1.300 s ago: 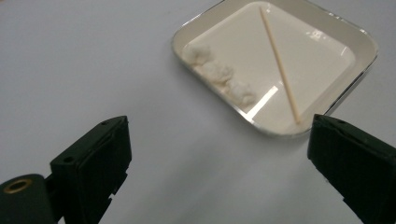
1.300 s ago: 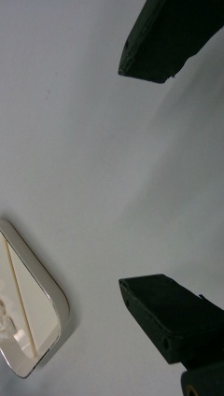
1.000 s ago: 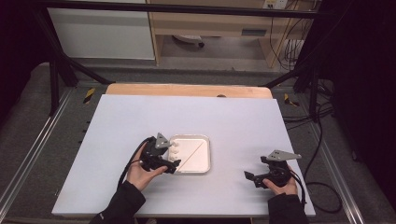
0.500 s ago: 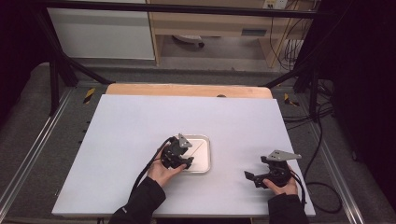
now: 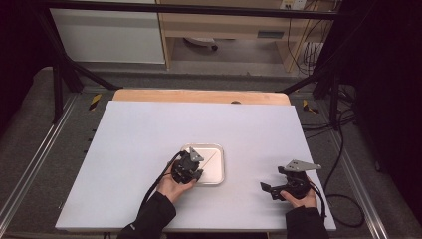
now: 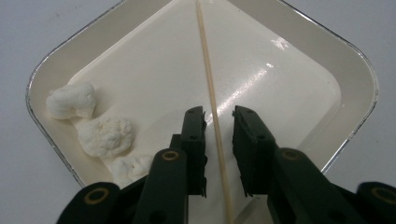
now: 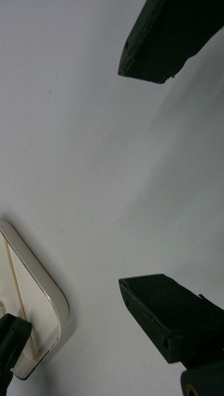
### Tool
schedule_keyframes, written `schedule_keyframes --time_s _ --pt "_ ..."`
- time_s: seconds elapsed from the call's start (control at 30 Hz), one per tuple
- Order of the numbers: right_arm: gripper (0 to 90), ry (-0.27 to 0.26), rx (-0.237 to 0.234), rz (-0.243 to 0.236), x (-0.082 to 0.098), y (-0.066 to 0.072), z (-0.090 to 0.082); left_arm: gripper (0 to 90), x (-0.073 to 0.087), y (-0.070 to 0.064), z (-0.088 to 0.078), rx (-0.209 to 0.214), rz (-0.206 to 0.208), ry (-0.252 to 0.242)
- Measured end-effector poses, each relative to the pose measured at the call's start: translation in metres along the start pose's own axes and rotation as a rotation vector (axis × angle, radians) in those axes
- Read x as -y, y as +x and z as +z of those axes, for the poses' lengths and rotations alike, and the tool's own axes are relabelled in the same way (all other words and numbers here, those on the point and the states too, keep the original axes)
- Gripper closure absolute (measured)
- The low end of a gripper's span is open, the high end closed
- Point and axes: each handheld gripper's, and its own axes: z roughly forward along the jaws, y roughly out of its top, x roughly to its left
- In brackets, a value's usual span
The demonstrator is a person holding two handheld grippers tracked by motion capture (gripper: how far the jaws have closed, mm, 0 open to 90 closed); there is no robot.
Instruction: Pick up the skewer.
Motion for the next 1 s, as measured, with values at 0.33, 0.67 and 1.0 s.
schedule_keyframes --time_s 0.33,0.67,1.0 --pt "1.8 -0.001 0.001 -0.004 0.000 0.000 0.000 87.8 0.002 -0.003 -0.002 -0.001 0.025 0.015" --pt "1.6 -0.001 0.000 -0.036 -0.004 0.005 0.001 89.2 0.006 0.002 -0.007 0.014 0.006 -0.045" --pt "1.6 0.007 0.012 -0.064 -0.006 0.010 0.004 89.3 0.006 0.010 -0.028 0.038 -0.008 -0.102"
